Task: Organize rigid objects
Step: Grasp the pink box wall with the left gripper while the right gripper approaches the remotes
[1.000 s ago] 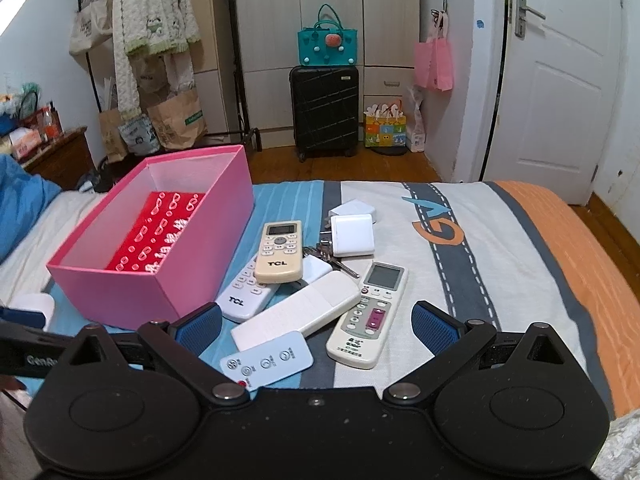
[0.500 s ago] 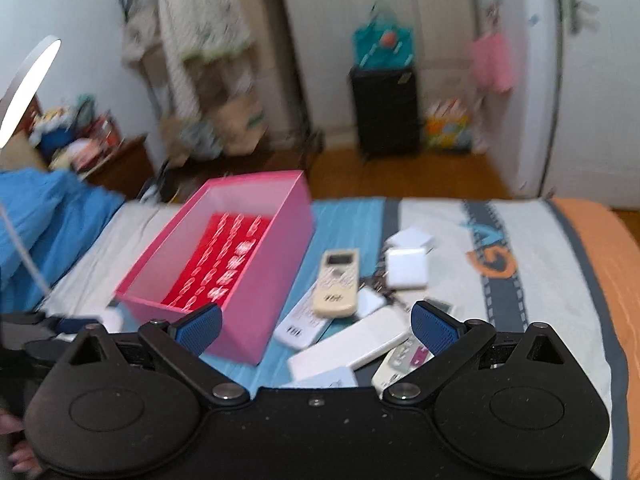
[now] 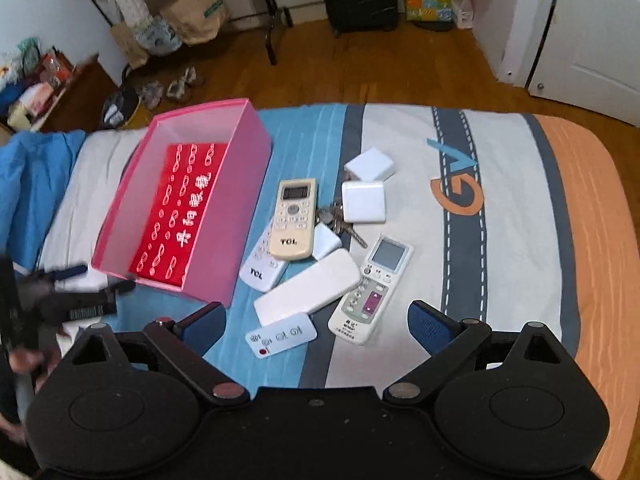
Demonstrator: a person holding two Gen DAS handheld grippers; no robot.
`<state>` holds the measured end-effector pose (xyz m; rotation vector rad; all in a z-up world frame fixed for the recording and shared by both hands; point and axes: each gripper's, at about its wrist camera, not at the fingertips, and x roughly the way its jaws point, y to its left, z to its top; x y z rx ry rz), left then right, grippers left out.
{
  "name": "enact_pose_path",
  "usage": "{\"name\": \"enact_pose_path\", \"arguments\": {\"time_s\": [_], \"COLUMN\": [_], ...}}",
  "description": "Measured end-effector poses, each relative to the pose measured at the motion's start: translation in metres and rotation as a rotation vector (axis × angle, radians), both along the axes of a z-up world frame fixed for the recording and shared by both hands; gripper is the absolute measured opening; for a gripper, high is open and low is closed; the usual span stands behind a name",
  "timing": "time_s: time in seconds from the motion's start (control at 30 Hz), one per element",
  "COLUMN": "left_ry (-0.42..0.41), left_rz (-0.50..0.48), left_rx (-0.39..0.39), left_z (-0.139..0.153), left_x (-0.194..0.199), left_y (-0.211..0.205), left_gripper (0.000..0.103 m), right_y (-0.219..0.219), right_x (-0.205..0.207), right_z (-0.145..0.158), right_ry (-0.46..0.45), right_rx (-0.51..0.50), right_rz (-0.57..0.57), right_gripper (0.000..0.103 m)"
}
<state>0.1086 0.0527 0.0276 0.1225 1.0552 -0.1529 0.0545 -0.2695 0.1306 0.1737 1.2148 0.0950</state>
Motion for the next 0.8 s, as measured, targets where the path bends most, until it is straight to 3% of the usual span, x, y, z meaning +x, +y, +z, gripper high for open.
{"name": "enact_pose_path", "arguments": {"time_s": [0.2,0.4,0.47,0.57,0.63,0.7,0.8], "left_ry": [0.004,0.031,0.033,0.036,0.056,0.054,0.001], "left_rz": [0.008,0.011,0.013,0.024,0.019,0.008,-0.026], "left_rx": [0.006,-0.069,-0.057,-0.036,-0.028,-0.003,-0.027], "left_z": [-0.008,-0.02,-0.024,-0.031,-0.039,-0.046,-0.057], "left_x": [0.046,0.081,0.087,0.091,0.093,0.094,0.098], "left_y": [0.014,0.034,0.041,0.05,0.053,0.054,0.056], "left_gripper": [0.1,0.1,0.099,0.091,0.074,0.063,0.063], "right_y": [0.003,-0.002,-0.004,-0.01,-0.017,-0.023,-0.03], "right_x": [0.014,0.022,0.026,0.033,0.037,0.038,0.035], "right_z": [-0.034,-0.067,-0.077,-0.096,-0.109,-0.122,-0.136], "right_ry": [0.038,-0.031,-0.043,-0.03,-0.019,-0.019,-0.035], "right_rx": [0.026,0.033,0.052,0.073,0.084,0.082,0.072], "right_rz": [0.027,-0.01,-0.016,-0.044,-0.083,-0.103,-0.112], "right_gripper": [0.095,0.092,0.091,0.088,0.085,0.079,0.072]}}
